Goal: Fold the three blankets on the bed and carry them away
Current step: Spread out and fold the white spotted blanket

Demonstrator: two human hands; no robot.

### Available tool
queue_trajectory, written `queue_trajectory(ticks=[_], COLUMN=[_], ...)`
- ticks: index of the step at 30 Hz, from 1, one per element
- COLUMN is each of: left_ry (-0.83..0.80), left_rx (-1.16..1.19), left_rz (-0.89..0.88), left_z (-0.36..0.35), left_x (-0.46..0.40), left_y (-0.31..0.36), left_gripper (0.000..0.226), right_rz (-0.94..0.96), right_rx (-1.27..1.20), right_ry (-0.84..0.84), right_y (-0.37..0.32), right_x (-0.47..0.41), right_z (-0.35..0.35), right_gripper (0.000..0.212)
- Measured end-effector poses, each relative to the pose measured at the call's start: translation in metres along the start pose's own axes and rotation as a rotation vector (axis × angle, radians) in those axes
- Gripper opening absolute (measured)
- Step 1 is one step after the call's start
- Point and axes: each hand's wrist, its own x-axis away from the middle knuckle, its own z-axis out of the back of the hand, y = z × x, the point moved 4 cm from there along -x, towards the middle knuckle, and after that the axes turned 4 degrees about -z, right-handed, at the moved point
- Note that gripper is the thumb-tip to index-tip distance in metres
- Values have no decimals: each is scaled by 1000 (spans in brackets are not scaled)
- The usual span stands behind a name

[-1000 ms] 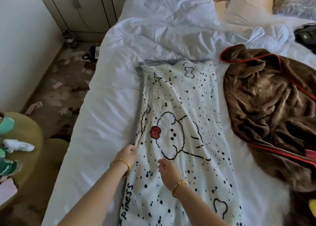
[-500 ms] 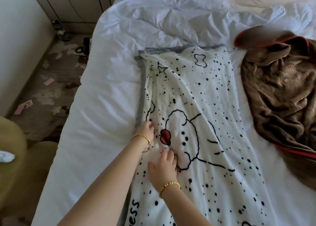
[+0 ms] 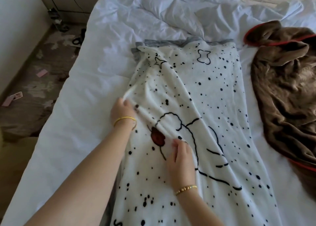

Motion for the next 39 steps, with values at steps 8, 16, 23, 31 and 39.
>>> queue_trajectory(ticks=[8, 16, 23, 31, 39], left_ry=[-144, -155, -120, 195, 133], left_rx=[-195, -312, -266, -26, -308], left_rz=[-232, -406, -352, 59, -773], left_z=[-20, -34, -59, -22, -69], left_x=[-9, -43, -72, -111, -86], left_y=[27, 57, 90, 68, 139], left_gripper=[37, 38, 25, 26, 35], right_rz=[-155, -53, -21, -35, 247], right_rx=[168, 266, 392, 342, 387], right_ry=[89, 125, 79, 234, 245], right_y=[25, 39, 40, 40, 7], right_x=[-61, -102, -184, -204, -255], right_z=[39, 47, 44, 44, 60], right_gripper=[39, 38, 39, 26, 46])
